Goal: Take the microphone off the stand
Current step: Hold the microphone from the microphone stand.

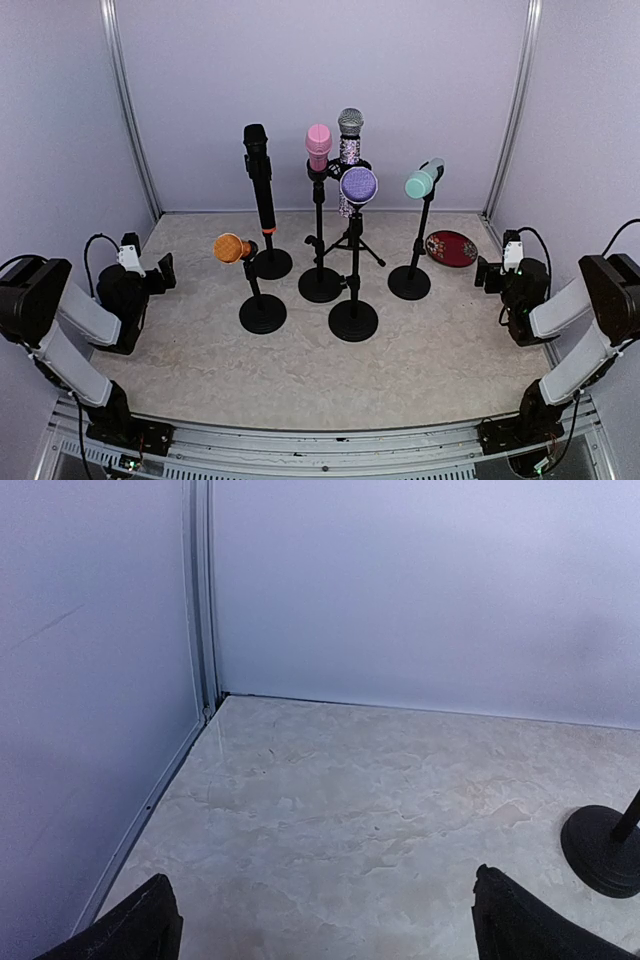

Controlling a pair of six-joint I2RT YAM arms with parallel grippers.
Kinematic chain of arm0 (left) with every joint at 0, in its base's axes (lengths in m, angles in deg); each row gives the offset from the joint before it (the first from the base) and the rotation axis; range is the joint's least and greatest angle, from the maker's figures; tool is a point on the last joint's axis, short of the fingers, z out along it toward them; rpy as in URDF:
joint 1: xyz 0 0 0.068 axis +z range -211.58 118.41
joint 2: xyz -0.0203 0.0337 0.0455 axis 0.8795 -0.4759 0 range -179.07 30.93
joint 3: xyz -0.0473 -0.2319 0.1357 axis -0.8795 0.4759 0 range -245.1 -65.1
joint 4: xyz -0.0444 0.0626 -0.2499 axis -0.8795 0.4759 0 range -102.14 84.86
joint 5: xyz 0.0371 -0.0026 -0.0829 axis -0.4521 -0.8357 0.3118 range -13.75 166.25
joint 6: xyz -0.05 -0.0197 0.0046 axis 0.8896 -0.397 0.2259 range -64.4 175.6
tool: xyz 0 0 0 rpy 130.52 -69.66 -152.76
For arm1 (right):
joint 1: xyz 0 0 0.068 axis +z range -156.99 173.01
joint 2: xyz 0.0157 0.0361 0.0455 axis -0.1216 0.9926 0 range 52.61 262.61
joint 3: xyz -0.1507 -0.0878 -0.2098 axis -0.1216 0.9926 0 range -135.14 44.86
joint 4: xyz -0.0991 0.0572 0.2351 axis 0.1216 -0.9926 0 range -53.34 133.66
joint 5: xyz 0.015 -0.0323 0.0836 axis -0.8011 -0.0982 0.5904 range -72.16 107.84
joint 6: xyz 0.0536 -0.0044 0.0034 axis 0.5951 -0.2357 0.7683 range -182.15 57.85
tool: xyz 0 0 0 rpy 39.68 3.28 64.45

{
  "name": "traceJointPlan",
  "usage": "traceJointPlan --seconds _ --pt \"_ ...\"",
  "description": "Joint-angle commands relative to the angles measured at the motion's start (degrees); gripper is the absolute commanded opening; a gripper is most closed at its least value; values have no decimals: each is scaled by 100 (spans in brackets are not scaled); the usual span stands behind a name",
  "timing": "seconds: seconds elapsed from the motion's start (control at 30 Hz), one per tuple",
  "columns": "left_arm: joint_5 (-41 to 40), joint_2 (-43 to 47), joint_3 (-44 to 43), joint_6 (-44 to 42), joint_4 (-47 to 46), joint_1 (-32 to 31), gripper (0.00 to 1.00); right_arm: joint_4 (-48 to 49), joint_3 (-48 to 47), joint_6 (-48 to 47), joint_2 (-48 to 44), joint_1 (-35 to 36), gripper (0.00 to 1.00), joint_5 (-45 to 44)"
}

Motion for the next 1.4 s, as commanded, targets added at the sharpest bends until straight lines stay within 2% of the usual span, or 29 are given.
traceJointPlan --seconds 0.0,0.3,0.4,0.47,0.53,0.7,0.83,0.9,1.0,1.07,1.17,1.37 --pt "89 -50 -105 -65 -106 -11 99 192 -98 -43 41 68 100 -59" --pt "92 -69 -129 -70 -77 -14 99 49 -185 -34 38 68 100 -216" --pt "101 -49 -108 -66 -96 -9 99 -2142 -1319 400 -97 44 100 -1198" --pt "258 -5 -182 -57 24 47 99 -2948 -1900 173 -90 38 100 -962" --pt "345 171 -513 -64 761 71 99 -3315 -2120 279 -289 42 100 -774" --pt "368 485 -2143 -328 3885 127 99 -3194 -1814 1035 -1325 42 100 -555" --pt "1608 727 -2927 -77 5354 687 99 -3745 -1860 1783 -2103 7 100 -953" --pt "2356 826 -3199 -17 5947 981 99 -4012 -1917 1784 -2448 6 100 -313" --pt "3024 903 -3635 -248 6755 1229 99 -4368 -1875 1790 -2985 54 100 529" --pt "3268 986 -3767 -516 7186 1248 99 -4441 -1660 1713 -3408 458 100 509" --pt "3490 1217 -3712 -795 7537 1249 99 -4608 -1348 1284 -3902 1314 100 -50" --pt "3857 1800 -3546 -1243 8035 1108 99 -5254 -1156 914 -4310 2912 100 -861"
